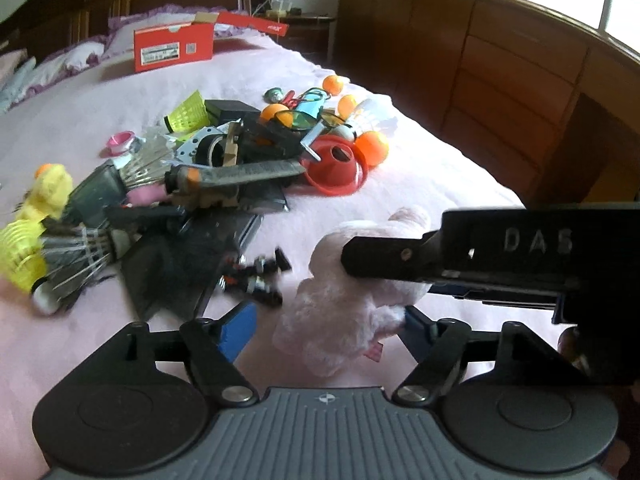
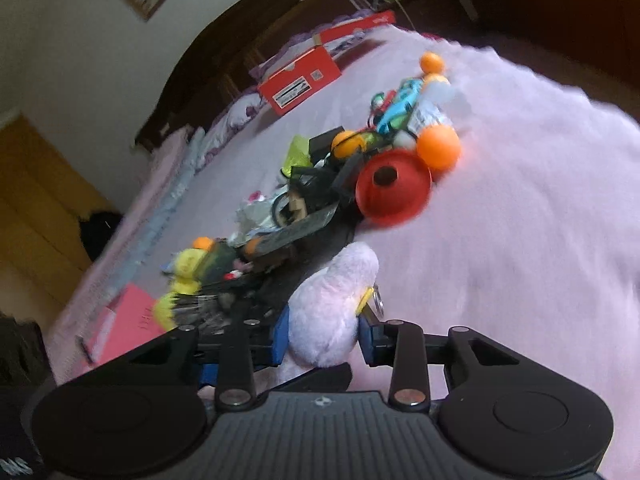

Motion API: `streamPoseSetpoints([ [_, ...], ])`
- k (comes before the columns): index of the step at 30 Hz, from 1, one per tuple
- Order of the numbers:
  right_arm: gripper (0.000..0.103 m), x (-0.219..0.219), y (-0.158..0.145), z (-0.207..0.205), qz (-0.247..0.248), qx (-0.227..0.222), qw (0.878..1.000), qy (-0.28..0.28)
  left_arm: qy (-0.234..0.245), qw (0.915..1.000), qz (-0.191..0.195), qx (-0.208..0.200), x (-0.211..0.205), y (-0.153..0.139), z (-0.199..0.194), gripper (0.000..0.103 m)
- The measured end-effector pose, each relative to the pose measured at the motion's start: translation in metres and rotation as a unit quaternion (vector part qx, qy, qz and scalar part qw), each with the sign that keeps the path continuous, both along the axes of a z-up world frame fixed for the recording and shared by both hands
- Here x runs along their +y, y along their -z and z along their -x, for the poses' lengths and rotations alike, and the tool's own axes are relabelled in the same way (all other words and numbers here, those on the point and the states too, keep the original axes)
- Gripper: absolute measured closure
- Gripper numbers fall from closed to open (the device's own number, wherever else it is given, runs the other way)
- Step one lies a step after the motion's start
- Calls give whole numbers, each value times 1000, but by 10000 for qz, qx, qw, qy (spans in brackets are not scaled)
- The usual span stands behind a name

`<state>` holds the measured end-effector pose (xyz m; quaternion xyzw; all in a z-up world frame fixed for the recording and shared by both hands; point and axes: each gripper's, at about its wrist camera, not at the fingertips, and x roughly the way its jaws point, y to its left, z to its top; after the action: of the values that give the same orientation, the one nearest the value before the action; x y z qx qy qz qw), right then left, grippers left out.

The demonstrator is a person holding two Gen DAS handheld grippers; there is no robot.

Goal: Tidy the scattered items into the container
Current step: 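Close the right gripper on the pink plush toy, then lift the pink plush with the right gripper and carry it over the box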

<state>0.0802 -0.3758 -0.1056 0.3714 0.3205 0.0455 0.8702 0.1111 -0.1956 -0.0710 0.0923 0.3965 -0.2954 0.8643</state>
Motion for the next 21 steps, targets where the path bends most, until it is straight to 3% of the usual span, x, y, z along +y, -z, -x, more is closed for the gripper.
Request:
streamPoseSetpoints([
  [4, 66, 2, 7, 25, -514, 75, 9985, 152, 8, 10000, -28, 58, 11, -2, 18, 24],
  [10, 66, 13, 14, 42, -674, 175, 9973, 233, 13, 9999, -49, 138, 23, -7, 36, 24],
  [21, 66, 43, 0, 49, -336, 153, 9993, 58, -332, 9990, 172, 259, 65, -21, 45, 21],
])
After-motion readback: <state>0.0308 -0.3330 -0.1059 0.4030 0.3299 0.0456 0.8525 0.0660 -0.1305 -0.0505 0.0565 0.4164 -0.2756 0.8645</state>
